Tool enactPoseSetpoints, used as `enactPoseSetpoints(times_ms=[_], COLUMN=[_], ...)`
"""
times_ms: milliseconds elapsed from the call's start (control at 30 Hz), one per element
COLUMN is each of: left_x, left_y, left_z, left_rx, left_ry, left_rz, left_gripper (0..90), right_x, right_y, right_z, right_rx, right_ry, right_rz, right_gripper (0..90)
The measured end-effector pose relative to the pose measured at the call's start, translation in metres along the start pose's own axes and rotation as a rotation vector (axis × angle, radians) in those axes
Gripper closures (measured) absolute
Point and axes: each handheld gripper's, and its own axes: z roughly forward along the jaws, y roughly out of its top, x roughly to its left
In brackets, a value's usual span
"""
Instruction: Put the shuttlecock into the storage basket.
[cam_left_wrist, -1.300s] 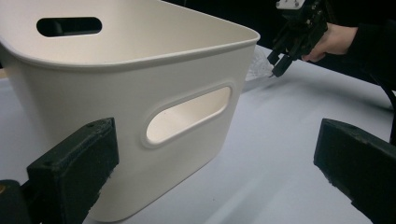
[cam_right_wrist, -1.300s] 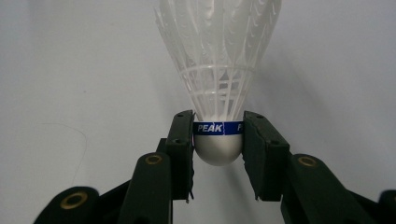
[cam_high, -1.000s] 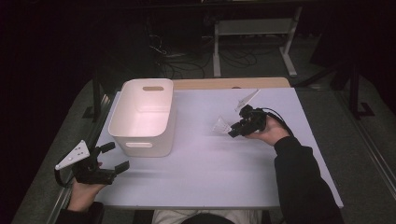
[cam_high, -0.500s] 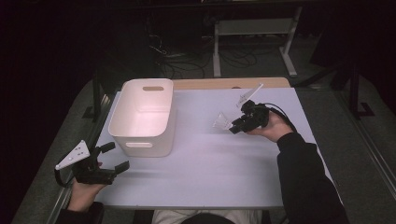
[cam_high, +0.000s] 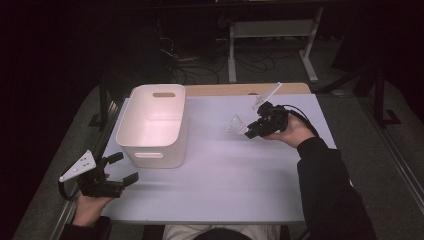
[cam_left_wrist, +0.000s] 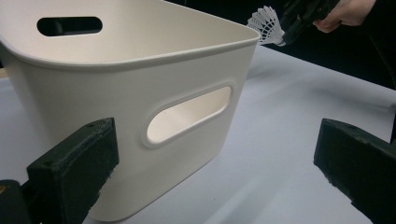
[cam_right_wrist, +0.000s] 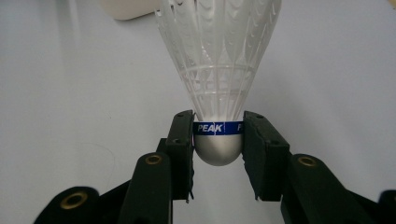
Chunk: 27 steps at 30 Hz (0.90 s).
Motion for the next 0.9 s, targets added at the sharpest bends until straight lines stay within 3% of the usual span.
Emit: enactPoseSetpoints(times_ms=[900], left_x=[0.0], left_y=[0.0], left_z=[0.0], left_rx=[0.0], left_ry=[-0.001], left_rz=[0.0], left_gripper=[0.0], right_x=[0.011], right_y=[0.036], right_z=[-0.005], right_rx=[-0.018], right_ry=[0.014], right_rz=[-0.06], right_gripper=[63.6])
